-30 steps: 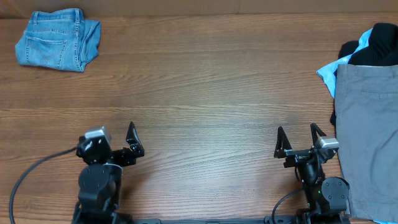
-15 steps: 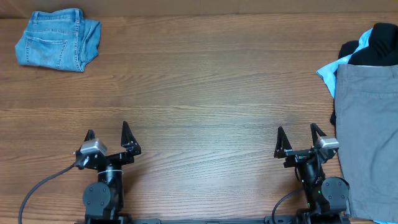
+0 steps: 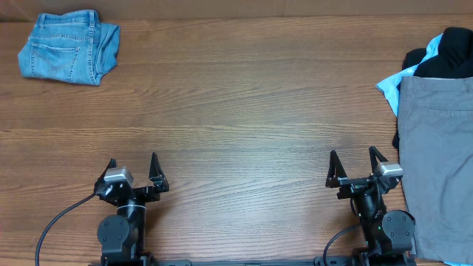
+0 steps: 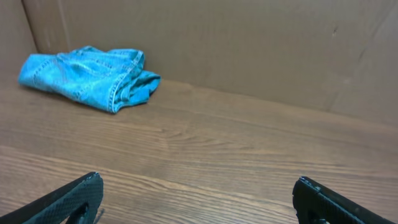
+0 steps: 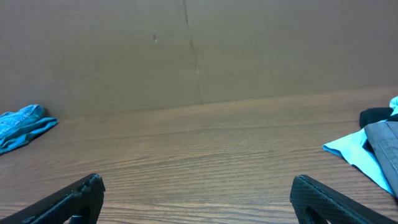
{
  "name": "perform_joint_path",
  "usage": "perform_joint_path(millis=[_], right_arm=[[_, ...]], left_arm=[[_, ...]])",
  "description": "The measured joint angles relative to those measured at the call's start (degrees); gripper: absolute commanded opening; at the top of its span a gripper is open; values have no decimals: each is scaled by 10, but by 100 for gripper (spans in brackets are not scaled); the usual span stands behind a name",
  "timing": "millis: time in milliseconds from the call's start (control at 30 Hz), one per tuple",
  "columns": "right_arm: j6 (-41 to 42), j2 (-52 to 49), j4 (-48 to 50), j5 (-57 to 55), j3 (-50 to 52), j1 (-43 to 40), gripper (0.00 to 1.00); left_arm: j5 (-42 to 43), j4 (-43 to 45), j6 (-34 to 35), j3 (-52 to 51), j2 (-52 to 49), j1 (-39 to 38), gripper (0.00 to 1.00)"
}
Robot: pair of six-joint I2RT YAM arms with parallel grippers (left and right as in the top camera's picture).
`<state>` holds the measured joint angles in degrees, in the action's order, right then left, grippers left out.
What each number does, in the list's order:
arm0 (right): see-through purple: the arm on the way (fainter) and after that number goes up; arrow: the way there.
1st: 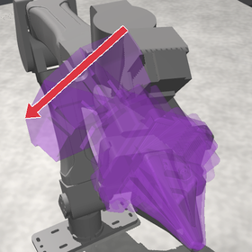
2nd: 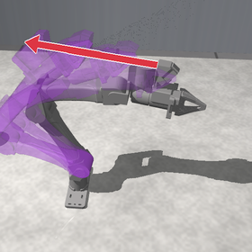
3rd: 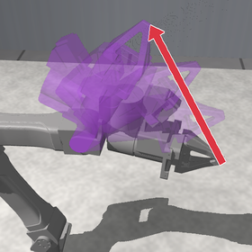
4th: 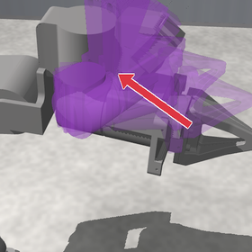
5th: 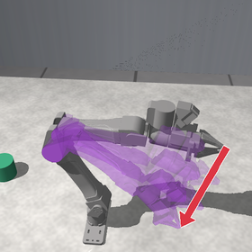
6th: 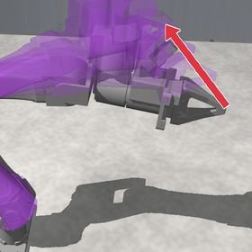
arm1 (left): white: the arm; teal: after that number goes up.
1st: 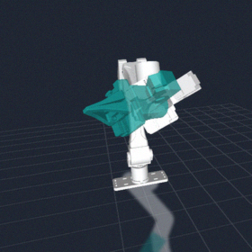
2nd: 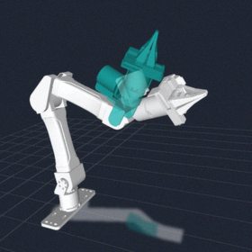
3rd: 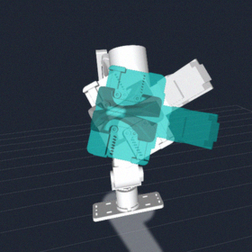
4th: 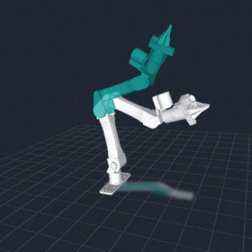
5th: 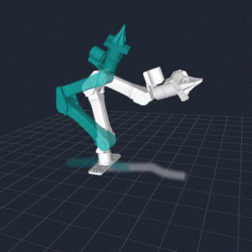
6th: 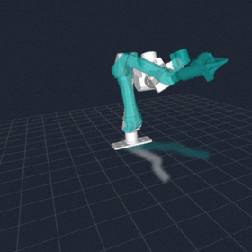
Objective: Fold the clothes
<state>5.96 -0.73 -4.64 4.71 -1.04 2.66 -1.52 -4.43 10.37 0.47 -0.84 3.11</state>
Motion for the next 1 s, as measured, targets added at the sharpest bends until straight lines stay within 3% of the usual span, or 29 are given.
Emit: perform_joint_path(millis=[300,1000], right_arm=[[0,0,0,0,0,0,100],[0,0,0,0,0,0,100]], left_arm=[[18,0,-31,0,0,3,100],[20,0,-33,0,0,3,100]])
